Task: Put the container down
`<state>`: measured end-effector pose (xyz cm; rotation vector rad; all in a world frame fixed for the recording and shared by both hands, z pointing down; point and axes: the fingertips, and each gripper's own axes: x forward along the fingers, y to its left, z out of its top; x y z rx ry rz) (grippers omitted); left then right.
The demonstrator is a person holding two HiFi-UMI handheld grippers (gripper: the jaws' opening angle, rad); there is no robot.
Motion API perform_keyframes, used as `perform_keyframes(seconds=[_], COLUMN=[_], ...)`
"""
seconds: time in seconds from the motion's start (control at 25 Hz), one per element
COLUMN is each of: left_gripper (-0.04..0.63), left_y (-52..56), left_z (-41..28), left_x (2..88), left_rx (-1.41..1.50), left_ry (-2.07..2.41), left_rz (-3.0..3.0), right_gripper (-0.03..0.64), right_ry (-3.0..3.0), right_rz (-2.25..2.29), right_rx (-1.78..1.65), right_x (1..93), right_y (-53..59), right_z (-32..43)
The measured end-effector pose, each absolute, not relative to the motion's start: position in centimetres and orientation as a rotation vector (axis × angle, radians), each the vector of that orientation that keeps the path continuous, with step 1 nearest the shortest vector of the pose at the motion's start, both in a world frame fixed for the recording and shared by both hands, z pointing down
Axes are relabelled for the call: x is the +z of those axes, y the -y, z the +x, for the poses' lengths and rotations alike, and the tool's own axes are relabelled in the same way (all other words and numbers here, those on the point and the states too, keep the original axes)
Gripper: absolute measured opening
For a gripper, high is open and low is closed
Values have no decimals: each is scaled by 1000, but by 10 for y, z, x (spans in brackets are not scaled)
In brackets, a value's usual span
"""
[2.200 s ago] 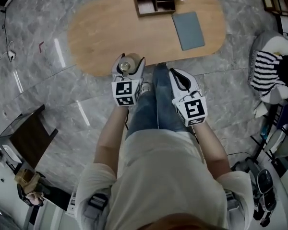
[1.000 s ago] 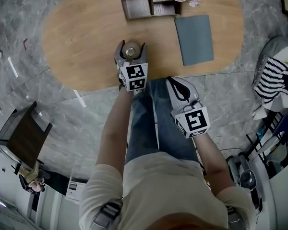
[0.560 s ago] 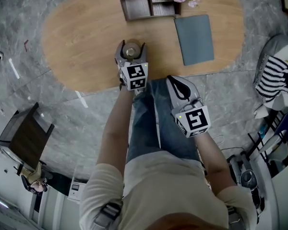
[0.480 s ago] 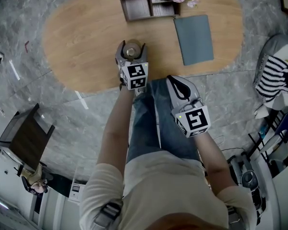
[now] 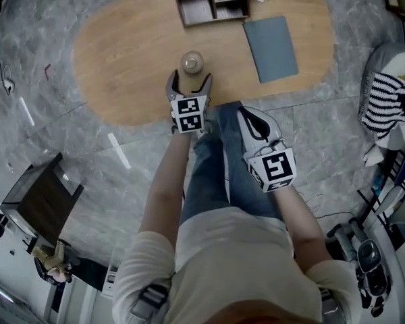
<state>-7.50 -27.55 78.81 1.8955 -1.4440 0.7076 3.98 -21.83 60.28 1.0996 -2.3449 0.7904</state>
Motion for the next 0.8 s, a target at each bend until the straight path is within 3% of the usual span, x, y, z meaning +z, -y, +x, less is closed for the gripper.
perform_keyframes(seconds=[0.2, 0.56, 0.8], left_gripper=[436, 166, 54], left_y=[238, 181, 155], left_z=[-69, -74, -88], left_x=[746, 656, 602], left_rx=[673, 530, 497], left_ry=[1375, 1387, 1446], left_rz=[1921, 1957, 1969], right_gripper=[-2, -2, -2], right_ry=[2355, 2409, 2430], right_rz=[1147, 1223, 1275], right_rx=[778, 754, 716], right_x=[582, 532, 501], right_y=[194, 148, 126], right_z=[35, 12, 7])
